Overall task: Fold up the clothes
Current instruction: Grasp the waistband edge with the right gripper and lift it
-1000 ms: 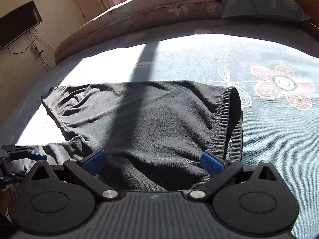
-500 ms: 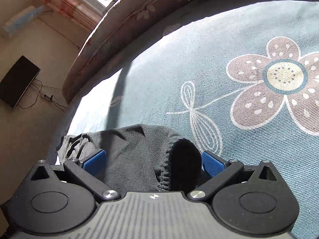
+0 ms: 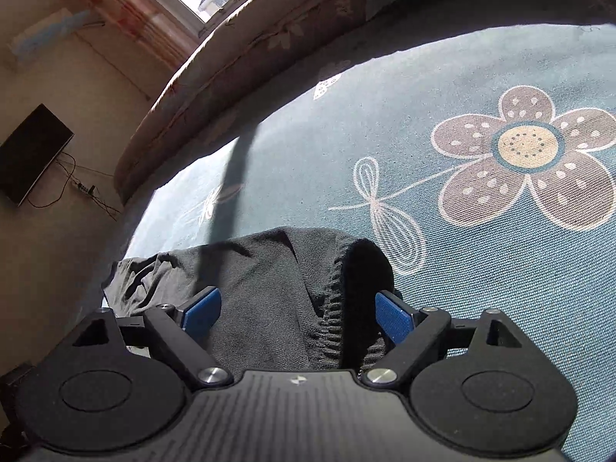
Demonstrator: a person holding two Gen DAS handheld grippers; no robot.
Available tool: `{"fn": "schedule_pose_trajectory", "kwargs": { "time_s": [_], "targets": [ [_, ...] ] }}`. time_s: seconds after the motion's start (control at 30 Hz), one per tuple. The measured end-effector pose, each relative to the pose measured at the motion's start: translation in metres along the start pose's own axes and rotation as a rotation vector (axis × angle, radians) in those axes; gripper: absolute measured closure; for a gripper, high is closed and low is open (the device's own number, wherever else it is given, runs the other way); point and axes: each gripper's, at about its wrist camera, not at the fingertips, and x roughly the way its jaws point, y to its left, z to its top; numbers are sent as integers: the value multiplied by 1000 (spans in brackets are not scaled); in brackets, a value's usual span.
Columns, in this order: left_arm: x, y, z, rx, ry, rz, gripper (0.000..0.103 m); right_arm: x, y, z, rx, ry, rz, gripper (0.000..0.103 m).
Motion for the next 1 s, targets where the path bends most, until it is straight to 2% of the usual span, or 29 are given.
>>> {"fn": "schedule_pose_trajectory", "kwargs": {
  "time_s": [0.03,0.1,0.13,0.23,0.27,0.33,0.4,0.47,0.63,0.8,1.0],
  "targets": [
    [0,-1,0,4,0,2,1,3,-5,-1,19,-3,8,26],
    [0,-2,0,11,-1,6,1,4,-12,-1,37,-15,32,44],
    [1,-2,-1,15,-2,8,1,6,-13,-1,39,-8,37,48],
    [1,-2,-1,21,-6,9,1,11,-10,-5,14,9,29,50],
    [0,-2,-1,22,-7,10,1,12,-9,-6,16,5,38,48],
    [1,-2,-2,24,-8,12,1,13,-9,-9,21,-4,60,34],
    [1,-2,-2,26,-8,12,1,15,-6,-13,27,-34,98,11],
    [0,-2,-2,25,-8,11,1,17,-3,-17,34,-63,137,0],
    [0,-2,-2,26,-10,11,1,23,5,-23,72,-133,122,0],
    [0,-3,-1,30,-9,13,1,19,-1,-24,105,-144,194,0],
    [0,-2,-3,31,-20,12,1,1,3,-34,182,-51,186,0]
  ]
}}
